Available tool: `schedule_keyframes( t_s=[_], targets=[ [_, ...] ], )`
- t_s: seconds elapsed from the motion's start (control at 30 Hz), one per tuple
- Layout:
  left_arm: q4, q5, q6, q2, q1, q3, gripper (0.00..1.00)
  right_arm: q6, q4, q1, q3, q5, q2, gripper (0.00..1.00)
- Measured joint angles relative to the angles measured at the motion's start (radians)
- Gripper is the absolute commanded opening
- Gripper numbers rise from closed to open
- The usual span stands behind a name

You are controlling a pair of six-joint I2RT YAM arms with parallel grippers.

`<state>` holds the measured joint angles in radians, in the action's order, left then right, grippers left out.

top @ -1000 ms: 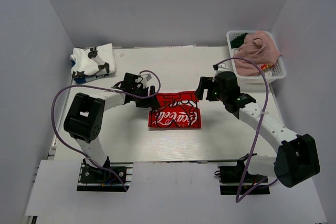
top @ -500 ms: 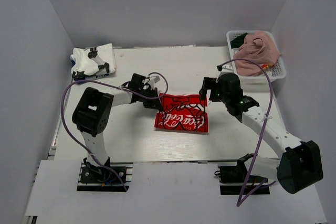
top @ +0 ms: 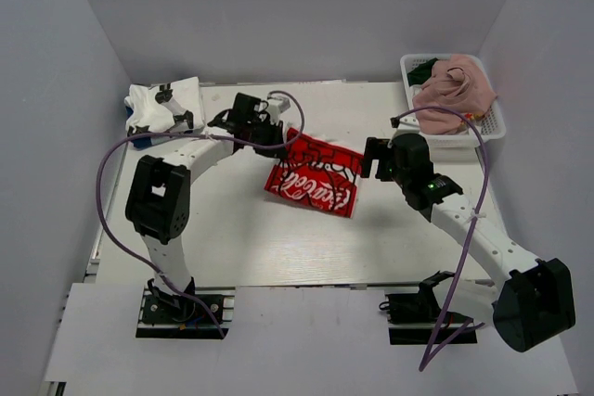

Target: Fold and stack the t-shirts

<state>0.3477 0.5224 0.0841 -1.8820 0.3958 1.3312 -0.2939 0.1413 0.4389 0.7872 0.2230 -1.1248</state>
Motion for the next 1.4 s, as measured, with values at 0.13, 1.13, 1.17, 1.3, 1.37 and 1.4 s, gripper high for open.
schedule_keyframes(
  t_s=[0.13,1.13,1.17,1.3,1.37,1.4],
  targets=[
    [0.082,-0.155,-0.095,0.05,-0.005,0.098,0.0,0.014,0.003,0.0,0.0,0.031,0.0,0.9],
    [0.393,-0.582,-0.531,-0.129,-0.39,0.739,0.0,0.037,0.026,0.0,0.132,0.044,-0.214,0.9],
    [0.402,-0.576,-0.53,-0.153,-0.405,0.764,0.0,0.037,0.032,0.0,0.135,0.04,-0.222,0.9],
    [0.418,-0.552,-0.512,-0.267,-0.46,0.9,0.0,0.037,0.045,0.001,0.156,0.023,-0.25,0.9],
    [0.414,-0.536,-0.502,-0.295,-0.49,0.925,0.0,0.037,0.047,0.001,0.171,0.015,-0.265,0.9],
    [0.412,-0.527,-0.499,-0.299,-0.505,0.926,0.0,0.037,0.047,0.001,0.18,0.011,-0.272,0.9]
  ],
)
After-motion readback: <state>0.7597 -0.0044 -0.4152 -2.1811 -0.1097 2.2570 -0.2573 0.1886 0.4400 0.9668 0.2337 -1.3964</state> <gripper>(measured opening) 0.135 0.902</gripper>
